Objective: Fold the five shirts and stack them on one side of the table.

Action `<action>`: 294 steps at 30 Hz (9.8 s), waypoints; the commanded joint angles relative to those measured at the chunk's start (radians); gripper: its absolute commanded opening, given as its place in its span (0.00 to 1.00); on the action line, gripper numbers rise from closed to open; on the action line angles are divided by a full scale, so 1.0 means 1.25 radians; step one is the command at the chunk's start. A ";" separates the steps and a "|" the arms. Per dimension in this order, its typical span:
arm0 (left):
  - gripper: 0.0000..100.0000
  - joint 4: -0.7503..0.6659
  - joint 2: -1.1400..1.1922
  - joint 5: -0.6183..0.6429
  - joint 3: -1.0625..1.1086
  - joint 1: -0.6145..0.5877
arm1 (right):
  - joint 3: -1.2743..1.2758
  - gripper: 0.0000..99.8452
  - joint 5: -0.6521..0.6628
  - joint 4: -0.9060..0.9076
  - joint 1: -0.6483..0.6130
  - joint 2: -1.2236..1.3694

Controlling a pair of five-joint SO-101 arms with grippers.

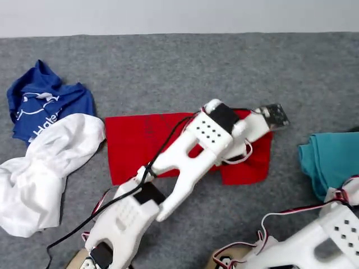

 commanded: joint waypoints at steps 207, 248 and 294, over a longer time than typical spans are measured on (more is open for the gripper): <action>0.14 -0.369 -0.412 0.023 0.909 -0.613 | 0.180 0.01 0.086 -0.477 -0.684 0.698; 0.19 -0.198 -0.422 -0.011 0.715 -0.567 | 0.130 0.25 0.214 -0.293 -0.582 0.299; 0.15 -0.210 -0.586 -0.074 0.716 -0.555 | -0.468 0.07 0.302 -0.142 -0.447 0.970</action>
